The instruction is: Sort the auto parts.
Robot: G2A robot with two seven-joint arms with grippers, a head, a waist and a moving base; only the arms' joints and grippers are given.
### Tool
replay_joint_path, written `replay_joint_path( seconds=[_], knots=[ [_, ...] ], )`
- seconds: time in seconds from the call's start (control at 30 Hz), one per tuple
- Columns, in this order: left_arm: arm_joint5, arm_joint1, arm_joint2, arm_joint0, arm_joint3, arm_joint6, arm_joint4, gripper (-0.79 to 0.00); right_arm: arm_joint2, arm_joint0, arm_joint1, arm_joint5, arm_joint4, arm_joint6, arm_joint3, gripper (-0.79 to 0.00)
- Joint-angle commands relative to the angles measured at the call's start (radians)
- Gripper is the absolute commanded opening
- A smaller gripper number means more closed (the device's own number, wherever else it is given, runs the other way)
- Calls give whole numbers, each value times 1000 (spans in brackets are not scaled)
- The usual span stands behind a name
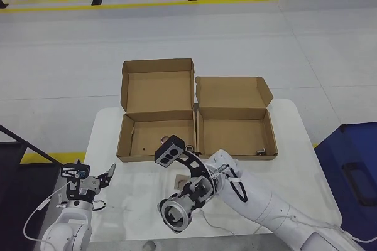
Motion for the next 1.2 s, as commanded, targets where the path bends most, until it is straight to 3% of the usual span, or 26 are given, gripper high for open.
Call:
replay_joint_path(
  seconds=[0.0,0.07,0.2,0.4,0.7,0.8,0.93,1.03,1.17],
  knots=[
    [0,0,0,0,0,0,0,0,4,-25,-1,47,21,-35,-42,-785],
    [0,0,0,0,0,0,0,0,7,-45,-2,102,41,-46,-83,-785],
    [0,0,0,0,0,0,0,0,-9,-90,-1,314,124,-90,-148,-785],
    [0,0,0,0,0,0,0,0,32,-131,9,558,228,-94,-170,-785],
    [0,0,0,0,0,0,0,0,98,-217,10,636,360,-228,-305,-785],
    [0,0,0,0,0,0,0,0,124,-231,6,572,324,-269,-330,-785],
    [0,0,0,0,0,0,0,0,200,-189,5,318,34,-296,-280,-785],
    [0,0,0,0,0,0,0,0,241,-157,-3,148,-74,-269,-265,-785],
    [0,0,0,0,0,0,0,0,271,-113,-11,27,-150,-171,-275,-785]
  ],
)
